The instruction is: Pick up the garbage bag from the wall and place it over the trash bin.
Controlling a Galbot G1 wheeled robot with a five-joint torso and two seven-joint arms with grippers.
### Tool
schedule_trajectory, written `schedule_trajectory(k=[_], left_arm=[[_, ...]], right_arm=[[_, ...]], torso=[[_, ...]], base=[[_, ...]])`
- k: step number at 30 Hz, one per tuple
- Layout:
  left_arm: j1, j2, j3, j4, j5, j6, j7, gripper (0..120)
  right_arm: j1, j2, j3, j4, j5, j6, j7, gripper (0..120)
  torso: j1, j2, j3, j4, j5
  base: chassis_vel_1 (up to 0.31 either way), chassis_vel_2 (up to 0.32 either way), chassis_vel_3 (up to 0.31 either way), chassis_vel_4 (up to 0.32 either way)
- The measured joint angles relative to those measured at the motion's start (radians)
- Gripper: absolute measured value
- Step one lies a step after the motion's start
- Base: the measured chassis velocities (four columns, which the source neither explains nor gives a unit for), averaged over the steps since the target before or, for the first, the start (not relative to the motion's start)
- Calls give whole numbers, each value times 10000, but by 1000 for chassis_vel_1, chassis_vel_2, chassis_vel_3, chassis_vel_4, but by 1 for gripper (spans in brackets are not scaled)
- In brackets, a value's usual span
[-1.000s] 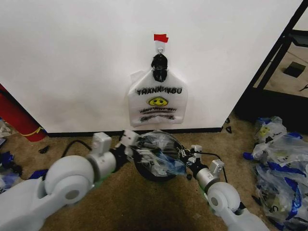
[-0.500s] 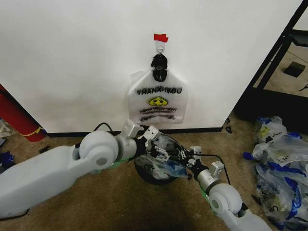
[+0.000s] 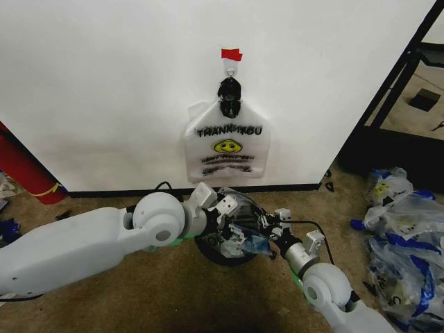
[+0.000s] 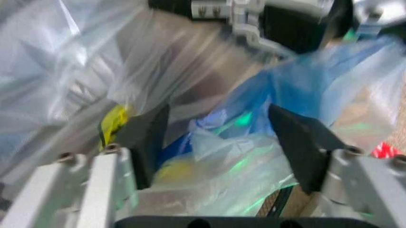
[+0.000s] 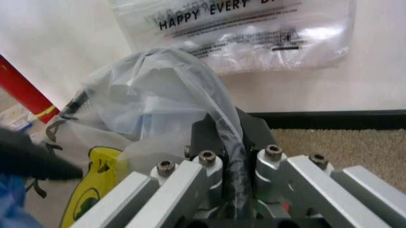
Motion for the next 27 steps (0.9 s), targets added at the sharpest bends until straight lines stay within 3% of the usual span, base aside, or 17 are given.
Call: schedule_trajectory(k=[13,17,22,27], left_arm=[[3,31,-7,-146,33,-23,-51,9],[184,120,-299,-300,30,-26,-65,0],[758,425,-934,-730,22,-29,-77,0],[2134,915,-2217,-1355,229,-37,-87,0]], right_arm=[[27,34,28,-30,112,-32,97,0],[31,93,57,-70,264,-75,185,0],[97,235,96,-128,644,-213,372,0],[212,406,259,-194,1482,-528,744,0]], torso=[[0,0,0,0,-1],[0,0,0,-1,0],[0,0,0,1,-2],[0,0,-1,-1,-1]], base=[[0,0,0,0],[0,0,0,0],[0,0,0,0],[0,0,0,0]])
